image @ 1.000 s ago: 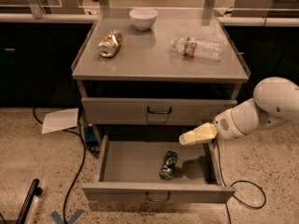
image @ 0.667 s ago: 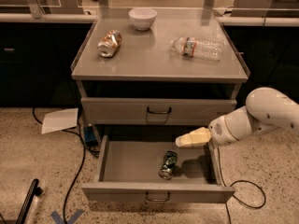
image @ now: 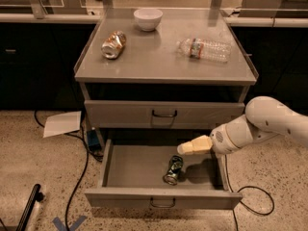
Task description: Pick green can from middle drawer and place on counter
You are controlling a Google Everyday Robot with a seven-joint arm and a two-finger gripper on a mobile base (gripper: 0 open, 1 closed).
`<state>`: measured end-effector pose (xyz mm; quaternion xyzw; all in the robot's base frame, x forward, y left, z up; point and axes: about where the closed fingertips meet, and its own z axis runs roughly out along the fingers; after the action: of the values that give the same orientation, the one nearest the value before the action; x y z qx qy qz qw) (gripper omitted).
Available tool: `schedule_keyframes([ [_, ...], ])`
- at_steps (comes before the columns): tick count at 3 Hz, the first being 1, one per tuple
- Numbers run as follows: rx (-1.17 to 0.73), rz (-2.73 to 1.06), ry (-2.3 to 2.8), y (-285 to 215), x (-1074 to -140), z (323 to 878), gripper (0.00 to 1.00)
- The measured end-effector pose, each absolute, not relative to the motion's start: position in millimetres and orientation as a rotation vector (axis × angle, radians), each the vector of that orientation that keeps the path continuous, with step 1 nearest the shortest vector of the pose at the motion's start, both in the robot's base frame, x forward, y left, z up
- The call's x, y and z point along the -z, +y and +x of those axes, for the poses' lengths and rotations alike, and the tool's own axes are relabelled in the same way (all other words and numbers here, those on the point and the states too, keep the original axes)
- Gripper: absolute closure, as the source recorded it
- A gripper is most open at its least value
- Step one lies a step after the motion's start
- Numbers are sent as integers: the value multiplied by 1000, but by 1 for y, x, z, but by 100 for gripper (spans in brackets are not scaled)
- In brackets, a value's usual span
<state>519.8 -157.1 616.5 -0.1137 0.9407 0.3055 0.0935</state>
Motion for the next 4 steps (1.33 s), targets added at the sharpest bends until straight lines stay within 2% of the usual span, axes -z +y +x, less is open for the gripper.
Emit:
schedule_keyframes([
  [1, -893, -235, 2792, -157, -592, 528, 0],
  [3, -808, -224, 2892, -100, -478, 550, 0],
  [4, -808, -225, 2891, -99, -477, 550, 0],
])
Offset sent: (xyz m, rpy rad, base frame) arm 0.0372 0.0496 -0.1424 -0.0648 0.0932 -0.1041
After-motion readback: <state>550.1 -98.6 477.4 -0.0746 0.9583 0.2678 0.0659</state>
